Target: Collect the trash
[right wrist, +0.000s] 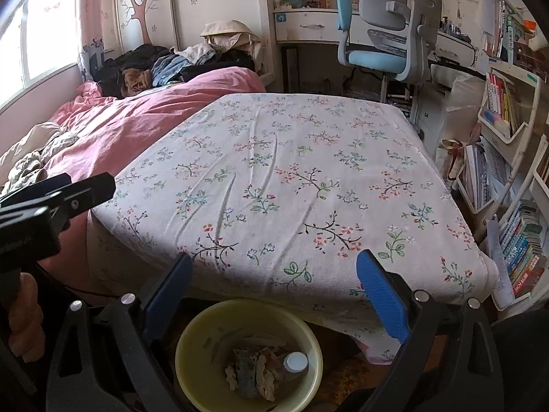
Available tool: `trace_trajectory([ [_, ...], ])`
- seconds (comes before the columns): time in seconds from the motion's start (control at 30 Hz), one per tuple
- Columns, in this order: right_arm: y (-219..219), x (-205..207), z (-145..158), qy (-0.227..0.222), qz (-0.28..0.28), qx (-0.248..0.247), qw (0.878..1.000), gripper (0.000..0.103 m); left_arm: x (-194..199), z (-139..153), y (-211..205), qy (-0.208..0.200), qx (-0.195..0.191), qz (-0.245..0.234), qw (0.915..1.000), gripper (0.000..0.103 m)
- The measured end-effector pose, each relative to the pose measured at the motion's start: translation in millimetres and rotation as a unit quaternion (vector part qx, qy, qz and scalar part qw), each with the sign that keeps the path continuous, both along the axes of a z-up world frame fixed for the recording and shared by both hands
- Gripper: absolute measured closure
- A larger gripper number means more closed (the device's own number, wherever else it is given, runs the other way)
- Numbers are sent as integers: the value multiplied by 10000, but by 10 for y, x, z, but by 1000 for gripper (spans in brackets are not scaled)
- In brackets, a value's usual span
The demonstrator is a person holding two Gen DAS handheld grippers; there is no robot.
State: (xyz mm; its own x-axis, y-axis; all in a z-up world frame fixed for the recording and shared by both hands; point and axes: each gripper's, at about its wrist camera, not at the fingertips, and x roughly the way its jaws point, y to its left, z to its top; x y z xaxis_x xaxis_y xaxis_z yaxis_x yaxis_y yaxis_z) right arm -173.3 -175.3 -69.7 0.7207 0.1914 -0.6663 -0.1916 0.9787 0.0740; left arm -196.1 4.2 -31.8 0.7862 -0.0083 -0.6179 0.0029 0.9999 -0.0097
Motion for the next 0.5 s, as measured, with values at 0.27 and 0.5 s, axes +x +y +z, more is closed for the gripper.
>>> trace_trajectory([
  [0.27, -52, -7, 12, -37, -53, 64, 10000, 11, 7, 56, -6, -98, 128, -14, 9999, 7],
  [0.5, -74, -2, 16, -36, -68, 88, 9999, 11, 155, -31, 36, 485, 335, 119, 9982, 7],
])
